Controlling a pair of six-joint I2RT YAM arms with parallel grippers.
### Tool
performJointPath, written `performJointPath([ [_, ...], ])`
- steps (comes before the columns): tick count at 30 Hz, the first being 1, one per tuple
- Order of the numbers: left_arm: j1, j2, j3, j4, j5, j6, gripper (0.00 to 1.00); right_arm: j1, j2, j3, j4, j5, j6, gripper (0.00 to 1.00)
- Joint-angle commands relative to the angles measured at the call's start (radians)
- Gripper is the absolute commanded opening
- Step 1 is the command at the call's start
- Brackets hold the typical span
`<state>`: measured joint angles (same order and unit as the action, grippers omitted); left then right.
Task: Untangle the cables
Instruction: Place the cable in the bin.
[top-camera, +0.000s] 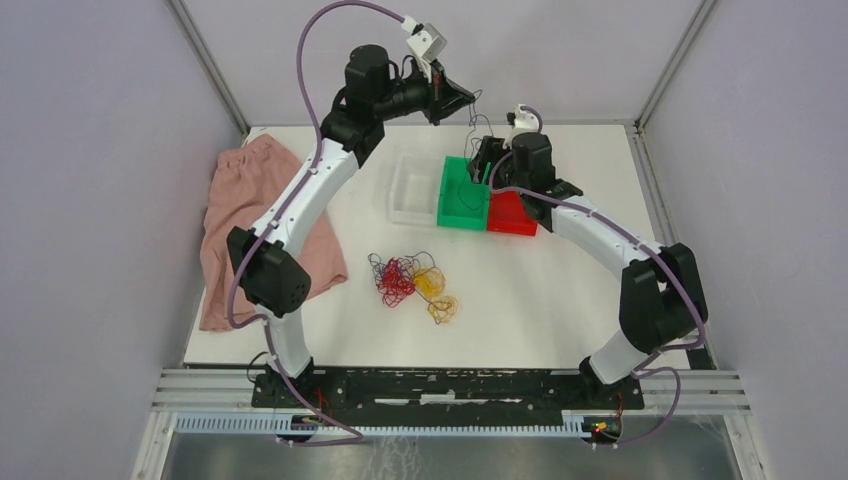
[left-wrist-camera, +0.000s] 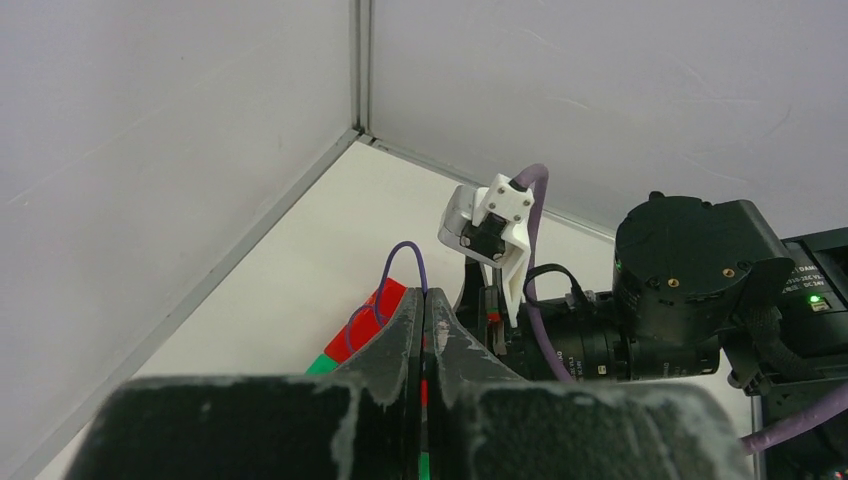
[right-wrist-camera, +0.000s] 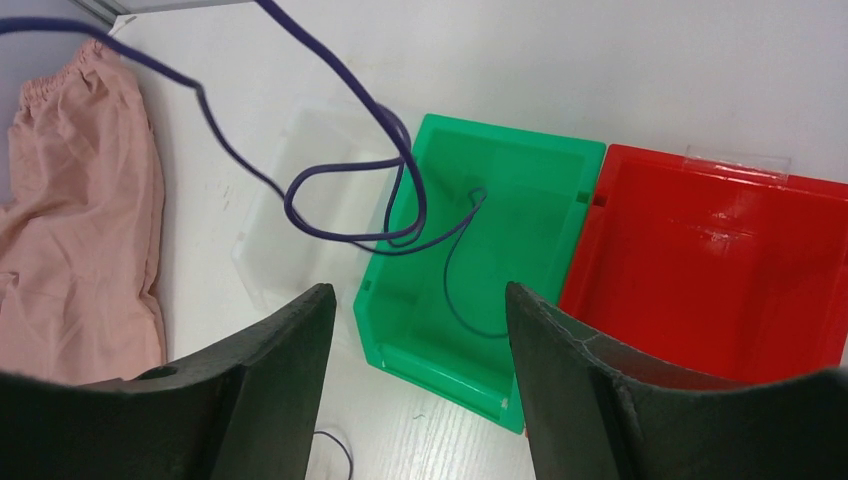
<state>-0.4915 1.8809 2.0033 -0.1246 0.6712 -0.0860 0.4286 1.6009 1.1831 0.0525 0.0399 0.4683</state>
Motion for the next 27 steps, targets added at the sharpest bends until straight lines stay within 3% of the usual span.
performJointPath([
  [1, -0.004, 0.007, 0.010, 0.036, 0.000, 0.079, 0.03, -0.018, 0.014, 0.045, 0.028, -0.028, 0.041, 0.69],
  [6, -0.005, 0.014, -0.061, 0.058, -0.023, 0.052, 0.03, -0.033, -0.029, -0.014, -0.016, 0.023, 0.071, 0.71],
  [11, -0.004, 0.035, -0.093, 0.085, -0.140, 0.021, 0.03, -0.047, -0.110, -0.081, -0.063, 0.066, 0.084, 0.78],
  [18, -0.006, 0.107, -0.109, 0.052, -0.247, -0.003, 0.03, -0.065, -0.214, -0.145, -0.127, 0.117, 0.092, 0.79],
  [27, -0.047, 0.202, -0.109, -0.009, -0.279, 0.039, 0.03, -0.097, -0.296, -0.176, -0.157, 0.154, 0.100, 0.78],
])
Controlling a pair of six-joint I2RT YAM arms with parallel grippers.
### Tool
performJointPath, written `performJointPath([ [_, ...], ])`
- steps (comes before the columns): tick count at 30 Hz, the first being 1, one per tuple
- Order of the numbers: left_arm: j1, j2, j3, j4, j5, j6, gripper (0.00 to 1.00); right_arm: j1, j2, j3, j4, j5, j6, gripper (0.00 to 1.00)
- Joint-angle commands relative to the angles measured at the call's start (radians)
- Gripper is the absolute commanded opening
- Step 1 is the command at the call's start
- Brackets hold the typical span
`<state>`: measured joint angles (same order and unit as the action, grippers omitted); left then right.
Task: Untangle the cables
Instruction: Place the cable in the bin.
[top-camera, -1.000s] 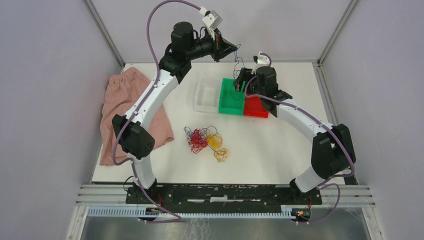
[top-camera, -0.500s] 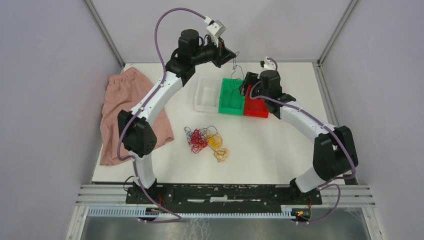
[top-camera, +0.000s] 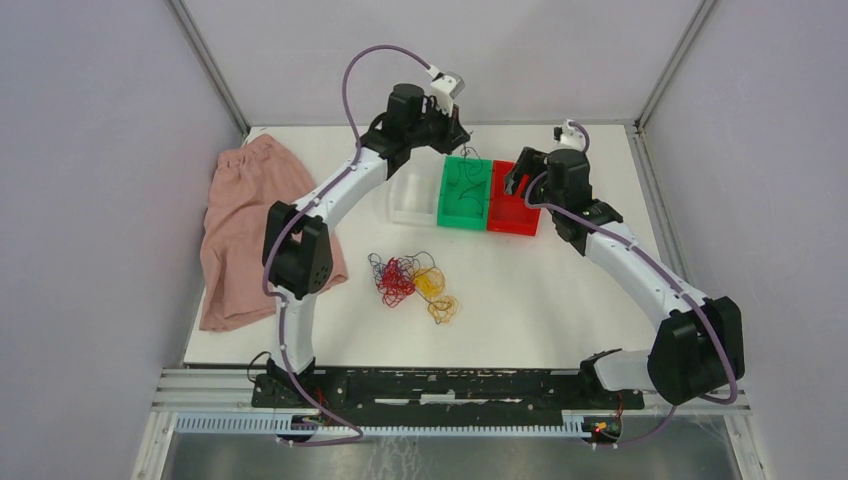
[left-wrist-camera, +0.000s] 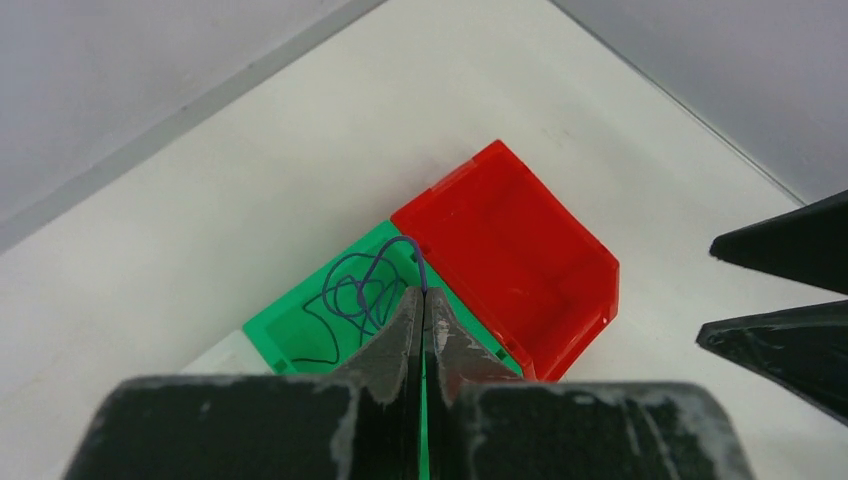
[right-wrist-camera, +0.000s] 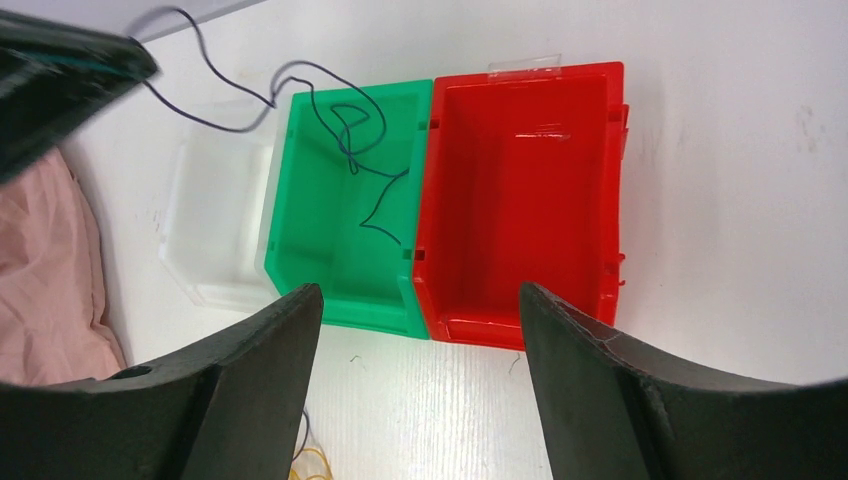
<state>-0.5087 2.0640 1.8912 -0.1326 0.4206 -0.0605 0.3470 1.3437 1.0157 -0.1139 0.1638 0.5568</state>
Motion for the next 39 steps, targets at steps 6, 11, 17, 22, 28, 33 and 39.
performJointPath([
  [6, -0.056, 0.041, -0.030, -0.044, -0.100, 0.094, 0.03, -0.026, -0.035, -0.020, 0.001, 0.020, 0.014, 0.78],
  [11, -0.066, 0.054, -0.082, -0.055, -0.163, 0.144, 0.03, -0.032, -0.041, -0.031, 0.000, 0.018, 0.021, 0.77],
  [17, -0.080, 0.115, -0.080, -0.045, -0.188, 0.169, 0.03, -0.038, -0.051, -0.025, -0.015, 0.016, 0.022, 0.77],
  [22, -0.093, 0.171, -0.062, -0.030, -0.187, 0.174, 0.03, -0.046, -0.062, -0.023, -0.023, 0.008, 0.023, 0.77],
  [28, -0.098, 0.237, -0.051, -0.017, -0.215, 0.204, 0.03, -0.058, -0.064, -0.021, -0.023, -0.021, 0.033, 0.77],
  [33, -0.096, 0.240, 0.038, -0.159, -0.208, 0.219, 0.23, -0.060, -0.069, -0.015, -0.034, -0.040, 0.034, 0.78],
  [39, -0.067, 0.113, 0.100, -0.340, -0.139, 0.214, 0.66, -0.060, -0.071, -0.002, -0.042, -0.068, 0.039, 0.78],
])
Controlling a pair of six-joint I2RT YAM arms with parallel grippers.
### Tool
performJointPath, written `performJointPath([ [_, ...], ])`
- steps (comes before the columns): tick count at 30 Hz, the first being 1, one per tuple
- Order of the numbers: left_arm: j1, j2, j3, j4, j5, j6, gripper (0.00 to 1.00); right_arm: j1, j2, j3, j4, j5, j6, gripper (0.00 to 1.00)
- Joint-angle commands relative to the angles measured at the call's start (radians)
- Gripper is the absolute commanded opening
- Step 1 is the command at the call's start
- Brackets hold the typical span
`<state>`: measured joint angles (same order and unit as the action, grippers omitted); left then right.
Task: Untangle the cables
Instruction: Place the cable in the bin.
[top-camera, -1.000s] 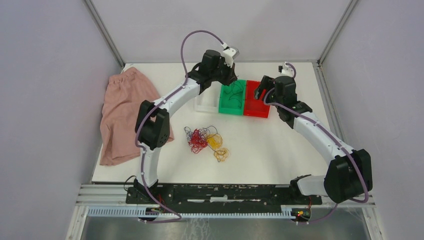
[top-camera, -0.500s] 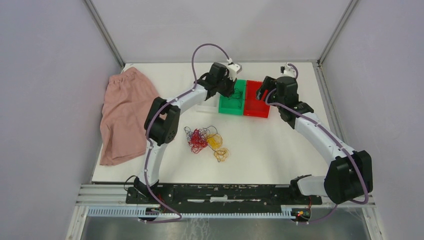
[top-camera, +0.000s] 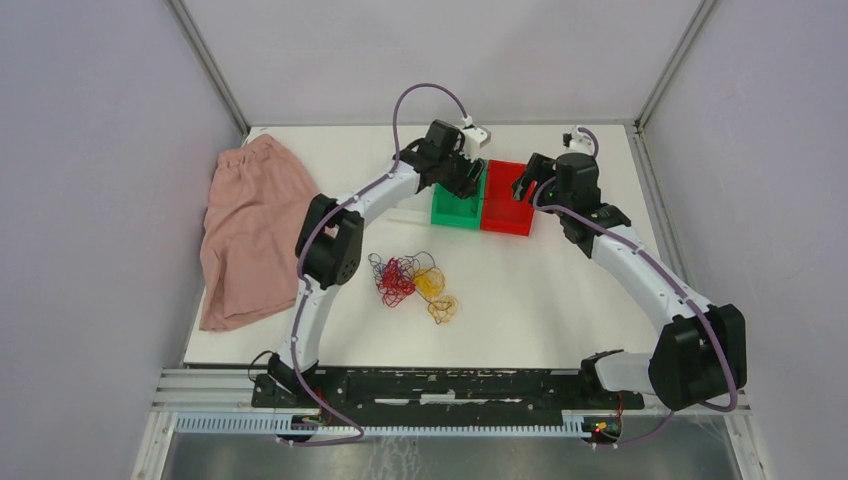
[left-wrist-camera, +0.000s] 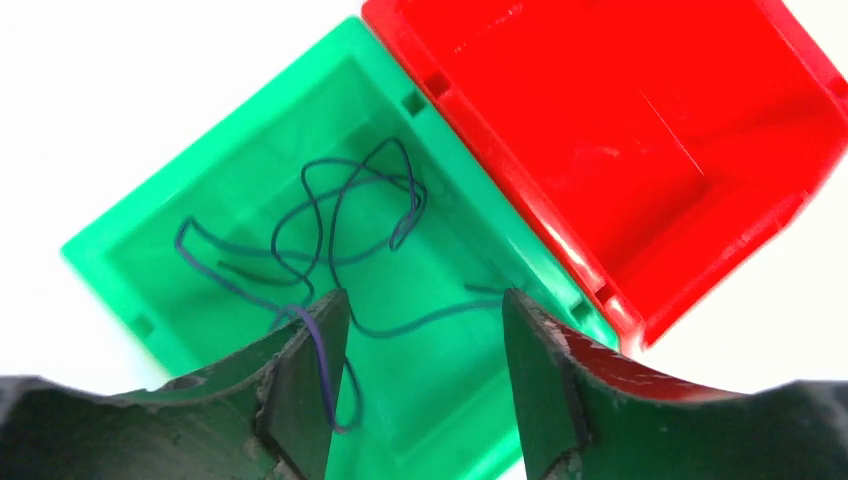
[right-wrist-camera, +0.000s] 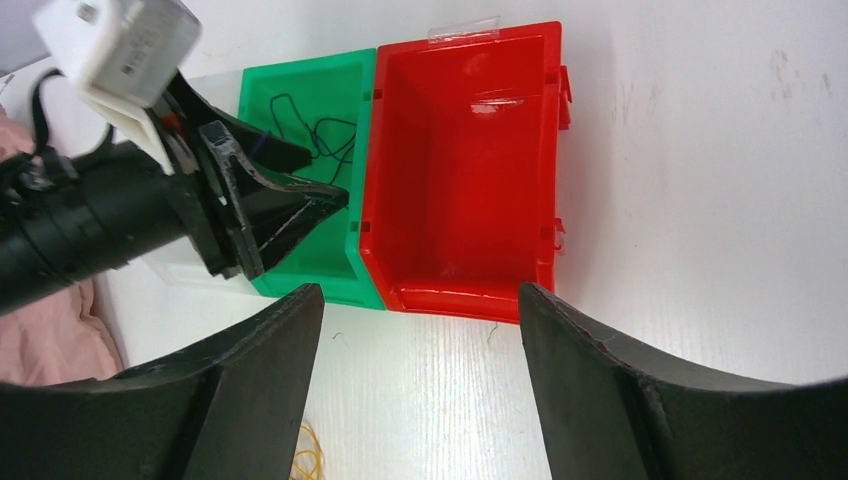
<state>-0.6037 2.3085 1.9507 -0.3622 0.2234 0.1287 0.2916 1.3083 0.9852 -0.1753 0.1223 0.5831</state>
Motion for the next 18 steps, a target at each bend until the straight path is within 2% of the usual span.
performJointPath([
  [1, 0.033, -0.160, 0.035, -0.124, 0.073, 0.025, 0.70, -0.005, -0.038, 0.031, 0.016, -0.030, 0.010, 0.78],
  [7, 0.055, -0.286, 0.097, -0.295, 0.206, 0.030, 0.86, -0.004, -0.054, 0.049, -0.015, -0.037, -0.003, 0.79],
  [12, 0.065, -0.402, 0.049, -0.396, 0.241, 0.062, 0.87, 0.024, -0.073, 0.052, -0.037, -0.036, -0.014, 0.81],
  [15, 0.092, -0.472, -0.037, -0.467, 0.265, 0.109, 0.87, 0.071, -0.076, 0.049, -0.042, -0.020, -0.026, 0.81],
  [18, 0.149, -0.554, -0.146, -0.526, 0.318, 0.164, 0.82, 0.158, -0.059, 0.050, -0.040, 0.012, -0.039, 0.81],
])
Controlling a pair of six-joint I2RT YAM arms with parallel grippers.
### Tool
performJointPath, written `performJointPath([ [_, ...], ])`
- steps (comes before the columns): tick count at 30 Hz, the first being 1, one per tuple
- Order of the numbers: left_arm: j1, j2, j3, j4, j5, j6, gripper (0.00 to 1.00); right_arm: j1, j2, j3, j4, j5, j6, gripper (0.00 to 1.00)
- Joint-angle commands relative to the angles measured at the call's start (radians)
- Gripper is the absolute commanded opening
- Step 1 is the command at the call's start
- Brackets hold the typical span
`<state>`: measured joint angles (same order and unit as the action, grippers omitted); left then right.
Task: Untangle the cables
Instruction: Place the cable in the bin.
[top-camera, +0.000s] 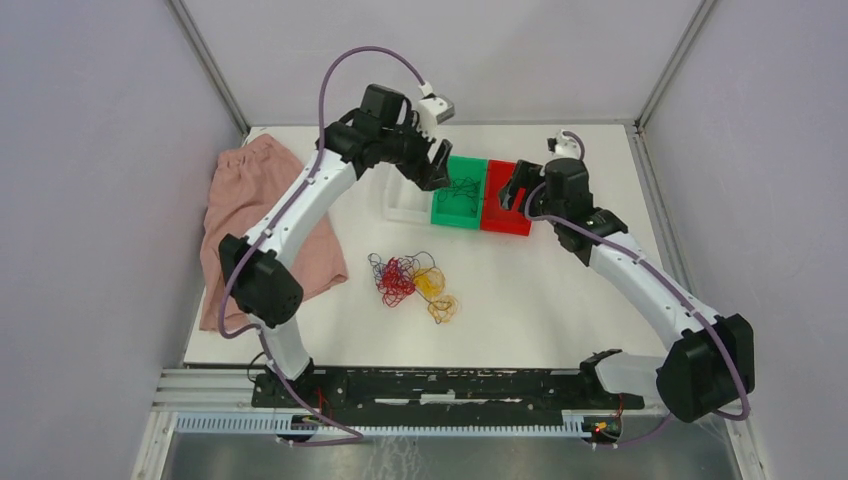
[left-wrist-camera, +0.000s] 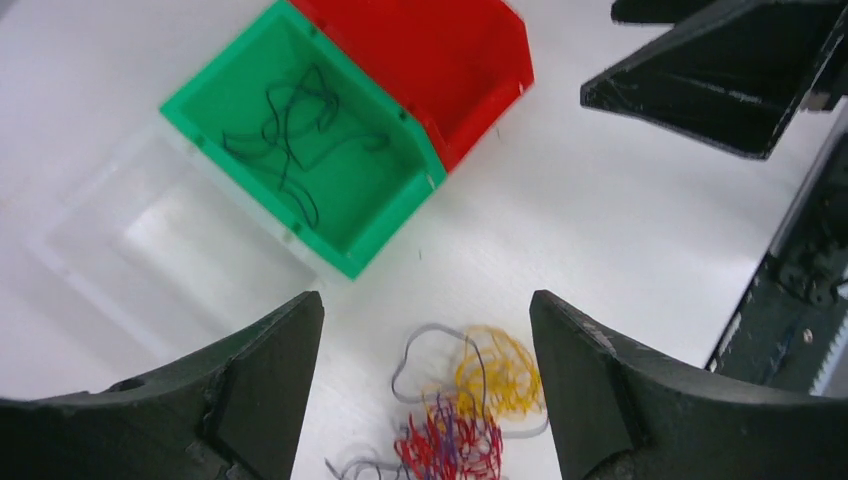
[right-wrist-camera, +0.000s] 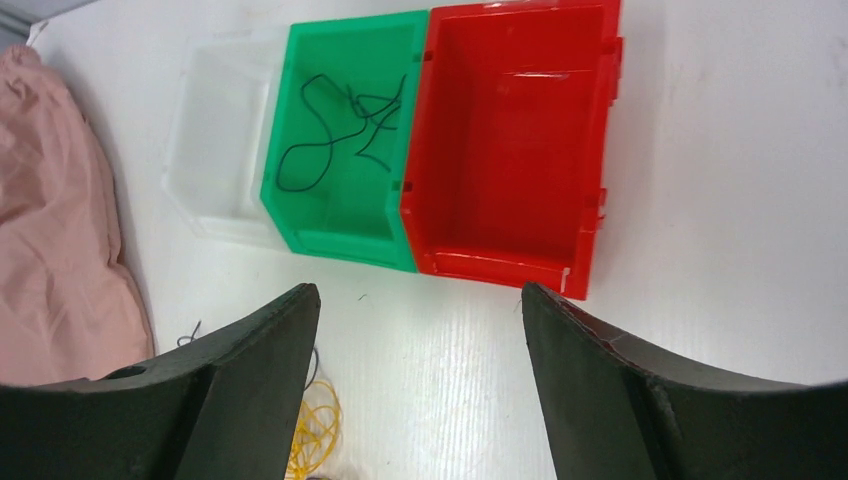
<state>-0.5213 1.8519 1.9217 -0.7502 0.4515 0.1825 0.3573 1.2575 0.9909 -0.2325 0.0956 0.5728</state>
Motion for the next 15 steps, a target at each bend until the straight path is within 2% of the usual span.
performJointPath([
  [1, 0.095, -0.126, -0.163, -0.149, 0.102, 0.130, 0.79, 0.140, 0.008, 0.047, 0.018, 0.052, -0.036, 0.81],
  [4, 0.178, -0.211, -0.297, -0.196, 0.152, 0.222, 0.75, 0.239, 0.053, 0.061, 0.021, 0.050, -0.047, 0.79],
  [8, 0.220, -0.350, -0.518, -0.217, 0.148, 0.356, 0.71, 0.369, 0.109, 0.067, 0.044, 0.062, -0.076, 0.79],
  [11, 0.221, -0.438, -0.717, -0.137, 0.157, 0.356, 0.63, 0.428, 0.161, 0.071, 0.064, 0.041, -0.080, 0.79],
  [15, 0.214, -0.463, -0.824, -0.063, 0.173, 0.368, 0.58, 0.464, 0.202, 0.070, 0.076, 0.041, -0.068, 0.77],
])
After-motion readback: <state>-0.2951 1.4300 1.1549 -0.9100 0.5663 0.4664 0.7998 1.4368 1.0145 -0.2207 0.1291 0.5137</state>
